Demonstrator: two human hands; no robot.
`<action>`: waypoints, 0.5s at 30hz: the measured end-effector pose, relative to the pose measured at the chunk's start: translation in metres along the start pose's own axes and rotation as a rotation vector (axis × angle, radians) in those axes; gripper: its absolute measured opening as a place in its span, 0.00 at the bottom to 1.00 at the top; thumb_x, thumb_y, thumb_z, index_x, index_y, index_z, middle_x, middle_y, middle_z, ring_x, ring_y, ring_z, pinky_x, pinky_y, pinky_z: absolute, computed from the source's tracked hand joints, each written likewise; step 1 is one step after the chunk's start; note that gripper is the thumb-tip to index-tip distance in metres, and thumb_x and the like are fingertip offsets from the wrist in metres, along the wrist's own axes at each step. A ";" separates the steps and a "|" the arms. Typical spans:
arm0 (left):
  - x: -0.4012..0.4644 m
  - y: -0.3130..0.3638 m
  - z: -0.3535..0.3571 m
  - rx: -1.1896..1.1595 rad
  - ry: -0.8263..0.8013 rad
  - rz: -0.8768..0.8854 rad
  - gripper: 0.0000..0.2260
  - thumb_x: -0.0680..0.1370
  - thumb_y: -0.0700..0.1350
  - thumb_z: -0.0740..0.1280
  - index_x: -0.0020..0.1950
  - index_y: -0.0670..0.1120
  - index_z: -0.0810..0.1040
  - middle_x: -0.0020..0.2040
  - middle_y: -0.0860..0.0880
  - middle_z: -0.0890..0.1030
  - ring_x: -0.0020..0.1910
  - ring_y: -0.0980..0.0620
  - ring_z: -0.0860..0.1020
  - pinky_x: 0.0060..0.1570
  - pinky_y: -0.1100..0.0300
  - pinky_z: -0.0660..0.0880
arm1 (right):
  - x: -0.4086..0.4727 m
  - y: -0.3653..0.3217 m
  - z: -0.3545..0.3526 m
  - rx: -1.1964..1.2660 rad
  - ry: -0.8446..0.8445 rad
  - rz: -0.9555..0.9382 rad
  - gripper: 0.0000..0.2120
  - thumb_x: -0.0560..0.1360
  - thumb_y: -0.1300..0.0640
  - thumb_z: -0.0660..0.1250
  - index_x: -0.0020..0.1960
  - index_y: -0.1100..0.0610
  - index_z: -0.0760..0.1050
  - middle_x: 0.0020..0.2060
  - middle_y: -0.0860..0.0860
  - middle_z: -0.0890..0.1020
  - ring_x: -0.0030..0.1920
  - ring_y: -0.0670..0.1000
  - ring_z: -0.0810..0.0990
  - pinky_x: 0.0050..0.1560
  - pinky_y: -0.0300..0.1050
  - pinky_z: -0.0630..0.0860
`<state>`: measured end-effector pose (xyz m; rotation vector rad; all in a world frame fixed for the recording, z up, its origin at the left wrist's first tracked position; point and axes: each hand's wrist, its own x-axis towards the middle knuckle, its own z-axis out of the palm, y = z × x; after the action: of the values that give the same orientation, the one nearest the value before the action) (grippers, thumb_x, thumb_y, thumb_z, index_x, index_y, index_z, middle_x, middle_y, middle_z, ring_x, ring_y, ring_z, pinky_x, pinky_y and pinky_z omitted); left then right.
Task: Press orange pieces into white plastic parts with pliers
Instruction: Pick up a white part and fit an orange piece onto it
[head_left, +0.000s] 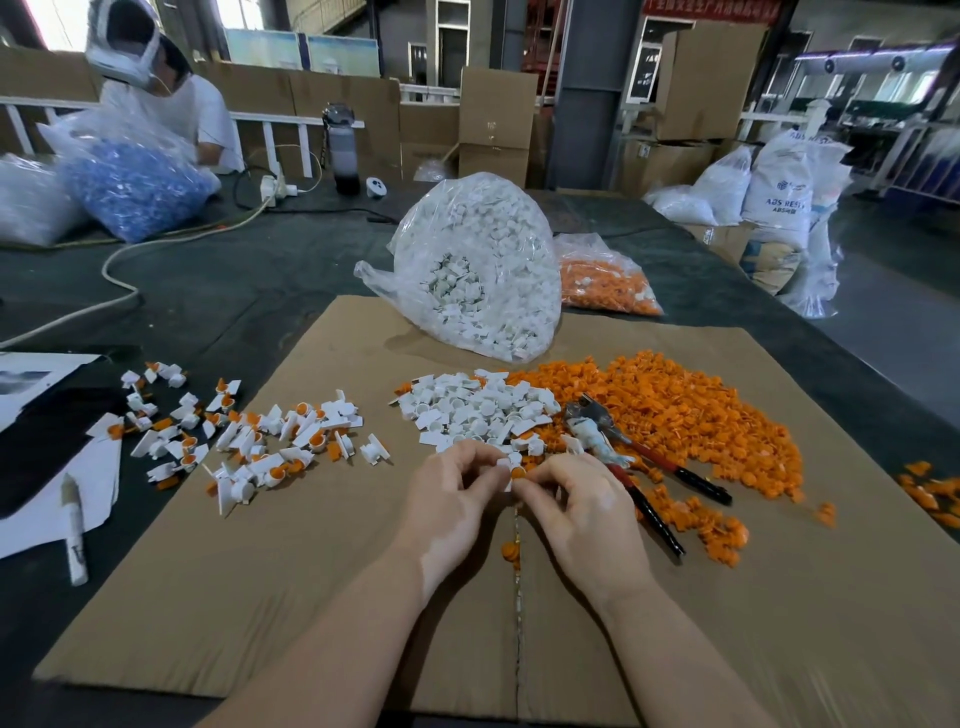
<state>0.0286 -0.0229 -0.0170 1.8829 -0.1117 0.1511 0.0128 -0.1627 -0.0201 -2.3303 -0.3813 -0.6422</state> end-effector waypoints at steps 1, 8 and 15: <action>0.001 0.000 0.000 -0.019 0.006 -0.013 0.03 0.76 0.40 0.67 0.44 0.47 0.79 0.35 0.51 0.78 0.33 0.62 0.74 0.34 0.73 0.67 | 0.001 -0.001 -0.001 0.018 0.014 -0.004 0.05 0.70 0.59 0.73 0.38 0.58 0.78 0.32 0.47 0.76 0.37 0.46 0.72 0.43 0.40 0.71; 0.001 -0.002 -0.001 -0.024 -0.017 -0.022 0.03 0.76 0.41 0.67 0.47 0.45 0.79 0.40 0.45 0.80 0.40 0.52 0.77 0.39 0.68 0.71 | 0.002 -0.003 -0.001 0.014 0.015 -0.073 0.12 0.69 0.62 0.74 0.52 0.57 0.81 0.38 0.45 0.75 0.42 0.41 0.70 0.50 0.40 0.72; 0.001 -0.001 -0.001 -0.022 -0.031 -0.020 0.02 0.76 0.41 0.67 0.46 0.46 0.79 0.39 0.45 0.80 0.37 0.55 0.76 0.36 0.70 0.69 | 0.003 0.000 -0.001 0.002 0.004 -0.074 0.09 0.70 0.62 0.73 0.50 0.58 0.82 0.38 0.48 0.78 0.42 0.40 0.69 0.52 0.39 0.70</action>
<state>0.0299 -0.0218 -0.0170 1.8645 -0.1149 0.1063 0.0147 -0.1632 -0.0183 -2.3212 -0.4680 -0.6814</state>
